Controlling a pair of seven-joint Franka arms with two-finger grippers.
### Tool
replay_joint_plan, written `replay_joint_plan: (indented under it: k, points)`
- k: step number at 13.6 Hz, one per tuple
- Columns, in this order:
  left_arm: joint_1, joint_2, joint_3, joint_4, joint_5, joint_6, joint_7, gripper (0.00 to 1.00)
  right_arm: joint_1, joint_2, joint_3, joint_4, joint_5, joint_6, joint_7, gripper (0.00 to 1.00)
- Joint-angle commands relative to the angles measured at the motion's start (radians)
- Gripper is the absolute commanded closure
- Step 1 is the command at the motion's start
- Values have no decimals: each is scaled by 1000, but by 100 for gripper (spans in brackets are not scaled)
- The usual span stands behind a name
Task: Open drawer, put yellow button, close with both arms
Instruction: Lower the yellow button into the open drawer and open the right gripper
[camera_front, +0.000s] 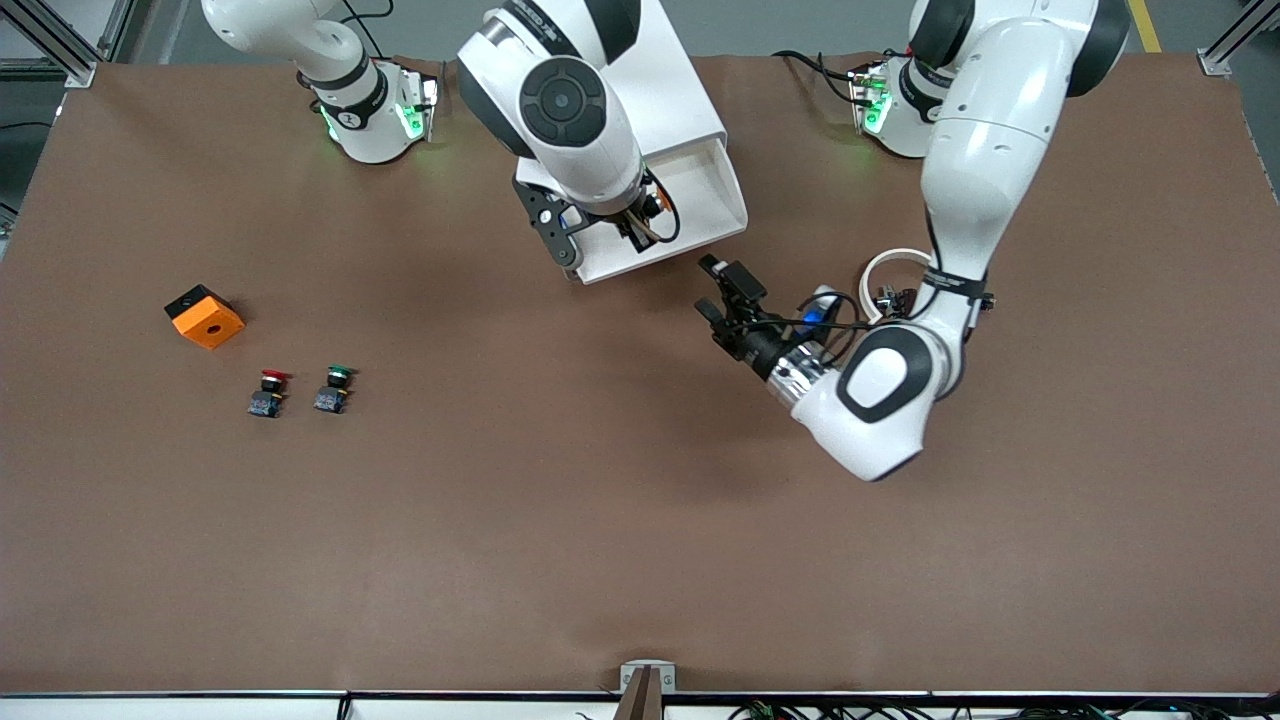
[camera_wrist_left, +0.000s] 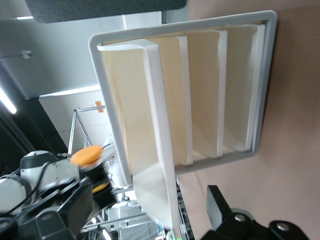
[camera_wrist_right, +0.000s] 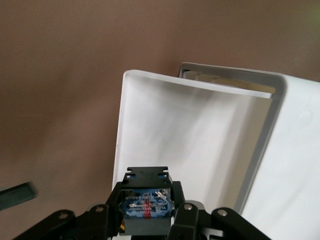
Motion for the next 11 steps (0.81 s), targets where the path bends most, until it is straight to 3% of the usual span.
replay_joint_plan:
  k: [1, 9, 11]
  points:
    - [53, -32, 3, 50, 57, -20, 4, 0, 21, -1, -6, -40, -20, 58, 18, 77]
    - [90, -161, 51, 70, 358, -1, 264, 0, 49, 56, -6, -40, -20, 86, 18, 73]
    - [79, -161, 54, 70, 371, 4, 342, 0, 50, 57, -4, -39, -19, 86, 17, 69]
